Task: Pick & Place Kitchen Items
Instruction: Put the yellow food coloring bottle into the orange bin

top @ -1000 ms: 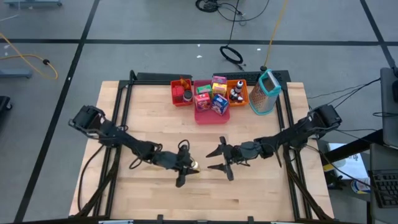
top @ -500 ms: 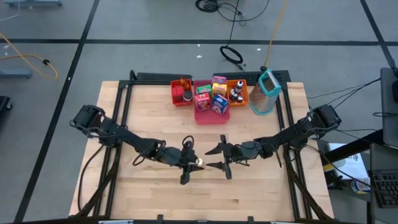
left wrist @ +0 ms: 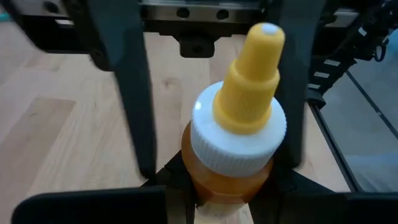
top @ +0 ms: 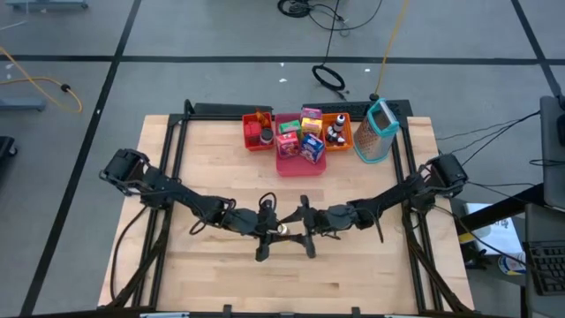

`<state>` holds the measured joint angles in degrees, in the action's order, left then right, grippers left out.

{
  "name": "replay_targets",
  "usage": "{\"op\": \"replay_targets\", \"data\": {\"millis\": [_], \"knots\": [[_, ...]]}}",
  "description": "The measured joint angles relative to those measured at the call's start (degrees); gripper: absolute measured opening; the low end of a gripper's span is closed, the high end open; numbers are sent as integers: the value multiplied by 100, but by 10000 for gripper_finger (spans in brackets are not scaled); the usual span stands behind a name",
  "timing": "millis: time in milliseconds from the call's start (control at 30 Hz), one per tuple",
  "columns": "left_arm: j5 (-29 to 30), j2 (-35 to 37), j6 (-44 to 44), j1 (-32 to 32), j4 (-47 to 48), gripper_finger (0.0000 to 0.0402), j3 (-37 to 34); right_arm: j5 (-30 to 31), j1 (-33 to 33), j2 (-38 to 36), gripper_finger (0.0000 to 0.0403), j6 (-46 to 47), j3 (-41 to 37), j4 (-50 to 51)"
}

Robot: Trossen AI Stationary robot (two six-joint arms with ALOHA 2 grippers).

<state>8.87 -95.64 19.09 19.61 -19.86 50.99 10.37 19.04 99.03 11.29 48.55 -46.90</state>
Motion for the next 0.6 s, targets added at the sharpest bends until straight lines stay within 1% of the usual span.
{"op": "replay_targets", "data": {"millis": [100, 200, 267, 400, 600], "knots": [[-6, -4, 4, 5, 63, 93, -3, -17, -21, 71, 208, -70, 87, -36], [6, -2, 4, 1, 129, 93, 1, -19, -22, 67, 190, -146, 120, -45], [9, -2, 4, 1, 136, 93, 1, -139, -25, 67, 169, -149, 118, -36], [6, -2, -9, 8, 152, 93, 1, -396, -32, 67, 113, -107, 118, -15], [4, -2, -84, 3, 174, 93, 1, -421, -32, 67, 110, -133, 118, 29]]}}
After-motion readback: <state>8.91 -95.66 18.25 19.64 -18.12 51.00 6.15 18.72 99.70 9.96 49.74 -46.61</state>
